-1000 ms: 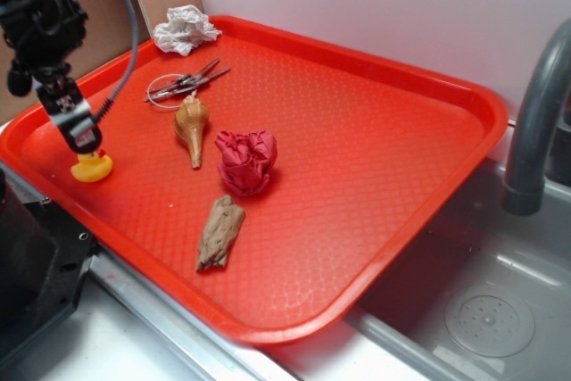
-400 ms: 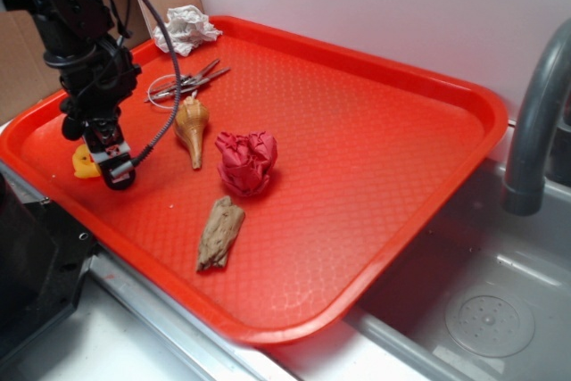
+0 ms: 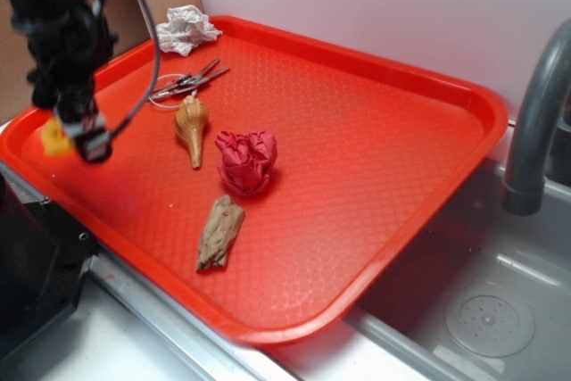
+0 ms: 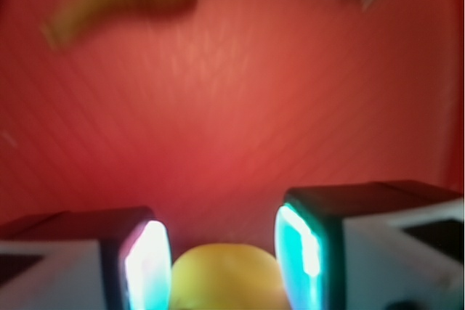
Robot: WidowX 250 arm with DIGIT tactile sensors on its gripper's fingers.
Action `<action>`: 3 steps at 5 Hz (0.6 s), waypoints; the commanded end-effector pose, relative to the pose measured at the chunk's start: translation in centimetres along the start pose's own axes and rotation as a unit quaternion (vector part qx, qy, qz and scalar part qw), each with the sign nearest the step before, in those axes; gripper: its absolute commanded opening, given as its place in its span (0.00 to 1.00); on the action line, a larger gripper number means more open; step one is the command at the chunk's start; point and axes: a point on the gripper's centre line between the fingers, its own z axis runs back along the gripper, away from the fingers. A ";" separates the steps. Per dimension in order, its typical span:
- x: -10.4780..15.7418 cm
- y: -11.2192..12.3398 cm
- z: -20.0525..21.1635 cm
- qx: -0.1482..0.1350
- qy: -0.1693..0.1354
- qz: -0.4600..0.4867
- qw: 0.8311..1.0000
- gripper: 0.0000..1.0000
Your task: Grab the yellow duck.
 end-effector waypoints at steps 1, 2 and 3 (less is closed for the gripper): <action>3.7 -0.2 8.2 0.008 -0.032 0.056 0.998 0.00; 7.3 -2.7 11.2 0.031 -0.036 0.056 0.997 0.00; 9.4 -4.6 12.5 0.035 -0.046 0.028 0.998 0.00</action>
